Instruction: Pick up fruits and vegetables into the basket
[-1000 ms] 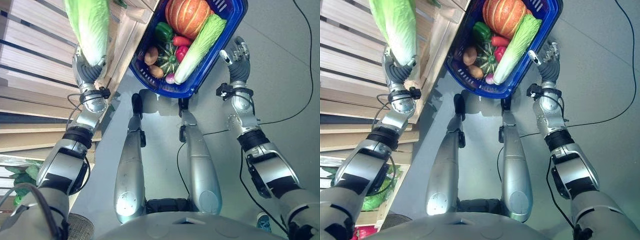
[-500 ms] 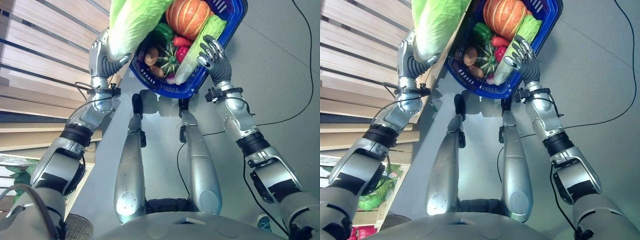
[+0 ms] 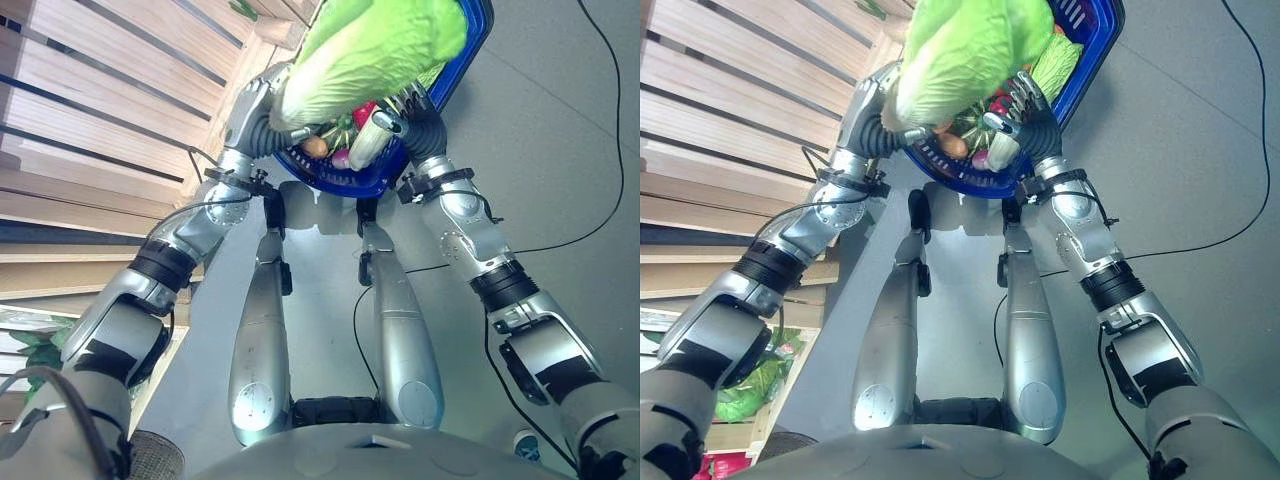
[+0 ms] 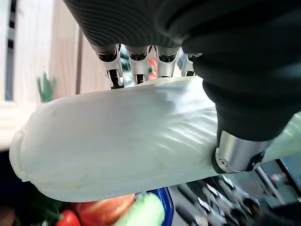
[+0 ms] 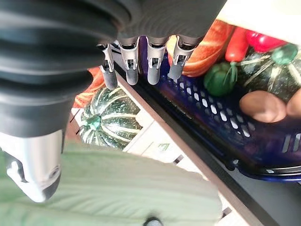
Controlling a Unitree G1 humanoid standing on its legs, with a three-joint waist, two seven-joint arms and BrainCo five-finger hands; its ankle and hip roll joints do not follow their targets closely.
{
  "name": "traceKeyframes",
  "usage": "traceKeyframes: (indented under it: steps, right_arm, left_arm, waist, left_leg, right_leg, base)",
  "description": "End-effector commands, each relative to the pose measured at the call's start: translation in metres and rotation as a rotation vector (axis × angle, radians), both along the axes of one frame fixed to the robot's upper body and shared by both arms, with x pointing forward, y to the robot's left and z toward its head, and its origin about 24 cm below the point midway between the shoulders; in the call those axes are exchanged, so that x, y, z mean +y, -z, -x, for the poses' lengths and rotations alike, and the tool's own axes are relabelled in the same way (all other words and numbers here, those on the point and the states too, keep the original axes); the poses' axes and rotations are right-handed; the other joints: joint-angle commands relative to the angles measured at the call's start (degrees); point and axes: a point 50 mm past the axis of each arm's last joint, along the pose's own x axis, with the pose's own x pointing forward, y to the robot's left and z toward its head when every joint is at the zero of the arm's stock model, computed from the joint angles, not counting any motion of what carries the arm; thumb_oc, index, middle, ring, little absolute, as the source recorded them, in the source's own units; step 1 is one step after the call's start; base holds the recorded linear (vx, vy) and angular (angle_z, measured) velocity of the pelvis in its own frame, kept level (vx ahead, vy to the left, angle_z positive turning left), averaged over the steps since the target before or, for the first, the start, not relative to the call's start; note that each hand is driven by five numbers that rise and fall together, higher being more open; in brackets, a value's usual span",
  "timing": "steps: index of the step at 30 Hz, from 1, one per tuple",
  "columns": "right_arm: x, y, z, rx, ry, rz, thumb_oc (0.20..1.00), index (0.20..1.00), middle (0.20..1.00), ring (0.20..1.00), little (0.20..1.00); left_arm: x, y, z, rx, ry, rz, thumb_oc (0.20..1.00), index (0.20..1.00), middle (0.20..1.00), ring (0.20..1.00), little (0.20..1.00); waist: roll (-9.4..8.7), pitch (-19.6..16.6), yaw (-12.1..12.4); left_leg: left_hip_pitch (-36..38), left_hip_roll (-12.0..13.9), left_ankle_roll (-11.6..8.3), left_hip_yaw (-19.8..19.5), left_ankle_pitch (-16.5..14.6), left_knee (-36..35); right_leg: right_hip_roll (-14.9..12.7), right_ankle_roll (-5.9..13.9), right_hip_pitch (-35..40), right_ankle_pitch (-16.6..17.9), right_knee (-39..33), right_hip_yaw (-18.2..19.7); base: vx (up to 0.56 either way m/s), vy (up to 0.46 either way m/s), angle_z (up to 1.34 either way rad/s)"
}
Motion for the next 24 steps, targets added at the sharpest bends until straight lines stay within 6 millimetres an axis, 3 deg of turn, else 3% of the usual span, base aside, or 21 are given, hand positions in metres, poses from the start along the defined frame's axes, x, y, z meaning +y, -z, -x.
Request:
traceKeyframes:
  steps: [1, 10, 24]
  right_arm:
    - [0.022, -0.017, 0.015, -0.101, -0.093, -0.033, 1.000, 1.000, 1.000, 1.000, 1.000]
    - [0.029, -0.024, 0.020, -0.135, -0.122, -0.059, 1.000, 1.000, 1.000, 1.000, 1.000]
    - [0.038, -0.037, 0.030, -0.177, -0.264, -0.098, 1.000, 1.000, 1.000, 1.000, 1.000]
  left_arm:
    - [-0.022, -0.024, 0.017, -0.121, 0.174, 0.024, 0.200, 0.200, 0.200, 0.200, 0.200]
    - [-0.034, -0.024, 0.020, -0.069, 0.233, -0.023, 0.200, 0.200, 0.200, 0.200, 0.200]
    - [-0.035, -0.013, 0.015, 0.066, 0.245, -0.089, 0.200, 0.200, 0.200, 0.200, 0.200]
  waist:
    - [-0.72, -2.3, -0.1]
    - [-0.97, -2.3, 0.0]
    - [-1.22, -2.3, -0.1]
  left_leg:
    - [-0.3, -3.9, 1.61, 1.1, -3.1, 1.1]
    - [-0.4, -3.9, 1.69, 1.1, -2.9, 0.9]
    - [-0.4, -3.8, 1.65, 1.2, -3.3, 1.4]
  right_leg:
    - [2.1, 2.43, 3.2, -2.1, -0.8, -3.3]
    - [2.2, 2.74, 2.9, -1.5, -0.8, -3.2]
    - [2.3, 3.02, 2.7, -1.8, -0.3, -3.1]
  base:
    - [0.00, 0.000, 0.00]
    - [0.00, 0.000, 0.00]
    - [0.00, 0.000, 0.00]
